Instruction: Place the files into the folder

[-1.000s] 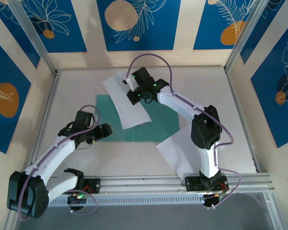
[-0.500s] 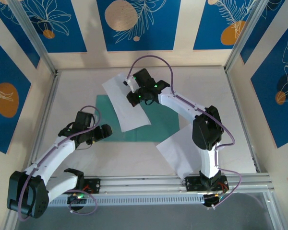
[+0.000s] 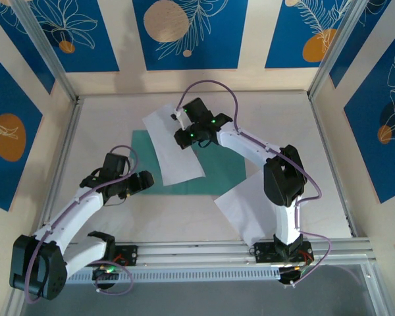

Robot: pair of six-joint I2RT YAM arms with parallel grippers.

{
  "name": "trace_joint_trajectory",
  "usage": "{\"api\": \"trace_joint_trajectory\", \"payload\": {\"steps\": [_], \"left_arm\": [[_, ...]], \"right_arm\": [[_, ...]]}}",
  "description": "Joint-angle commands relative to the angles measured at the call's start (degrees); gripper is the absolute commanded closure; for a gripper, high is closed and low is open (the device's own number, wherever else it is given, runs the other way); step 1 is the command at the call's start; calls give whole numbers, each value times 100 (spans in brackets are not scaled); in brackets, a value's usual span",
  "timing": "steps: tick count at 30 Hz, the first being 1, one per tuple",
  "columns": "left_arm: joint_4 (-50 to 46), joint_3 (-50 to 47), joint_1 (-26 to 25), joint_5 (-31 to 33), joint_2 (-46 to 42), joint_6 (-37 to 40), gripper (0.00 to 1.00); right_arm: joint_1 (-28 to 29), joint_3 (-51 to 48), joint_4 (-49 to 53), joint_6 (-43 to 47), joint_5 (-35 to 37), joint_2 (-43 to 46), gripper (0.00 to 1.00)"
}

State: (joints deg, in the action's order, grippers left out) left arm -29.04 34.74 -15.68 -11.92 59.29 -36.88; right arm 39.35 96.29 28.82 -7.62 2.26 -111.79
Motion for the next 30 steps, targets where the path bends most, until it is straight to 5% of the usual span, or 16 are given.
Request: {"api": "trace_joint_trajectory", "payload": {"steps": [1,30], "left_arm": [[-45,-105,90,-43,-85,110,17],[-86,-134,85,-105,-130,75,17]], "right_arm": [[-32,-32,-255,-160,-181,168,100],[-263,99,-584,-808,-1074,-524,100]]}}
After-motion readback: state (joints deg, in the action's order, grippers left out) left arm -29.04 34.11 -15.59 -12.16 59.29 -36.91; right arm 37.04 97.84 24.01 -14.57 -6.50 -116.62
